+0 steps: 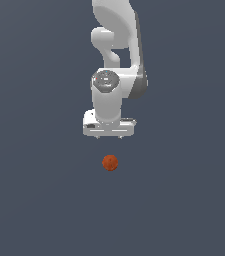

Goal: Pick up the object and move it to a goal position.

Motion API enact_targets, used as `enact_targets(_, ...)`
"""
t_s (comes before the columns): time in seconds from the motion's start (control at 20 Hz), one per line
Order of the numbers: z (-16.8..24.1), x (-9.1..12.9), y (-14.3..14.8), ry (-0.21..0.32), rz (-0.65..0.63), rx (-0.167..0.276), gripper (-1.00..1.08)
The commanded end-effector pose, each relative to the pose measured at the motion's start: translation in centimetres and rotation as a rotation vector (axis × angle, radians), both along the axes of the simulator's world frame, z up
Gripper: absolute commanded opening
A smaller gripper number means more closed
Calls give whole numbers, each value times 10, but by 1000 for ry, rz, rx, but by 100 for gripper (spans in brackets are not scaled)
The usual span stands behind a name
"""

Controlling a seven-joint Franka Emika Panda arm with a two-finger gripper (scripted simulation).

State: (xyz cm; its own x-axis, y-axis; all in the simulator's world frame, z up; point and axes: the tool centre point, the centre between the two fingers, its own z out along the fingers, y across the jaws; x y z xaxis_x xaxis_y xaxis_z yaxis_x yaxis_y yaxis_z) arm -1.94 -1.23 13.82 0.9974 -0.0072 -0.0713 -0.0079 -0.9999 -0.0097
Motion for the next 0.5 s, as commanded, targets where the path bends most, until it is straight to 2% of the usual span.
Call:
enact_targets(0.0,0,0,0,0,0,0,100)
enact_targets(0.45,8,3,-10,-2,14,-14,100)
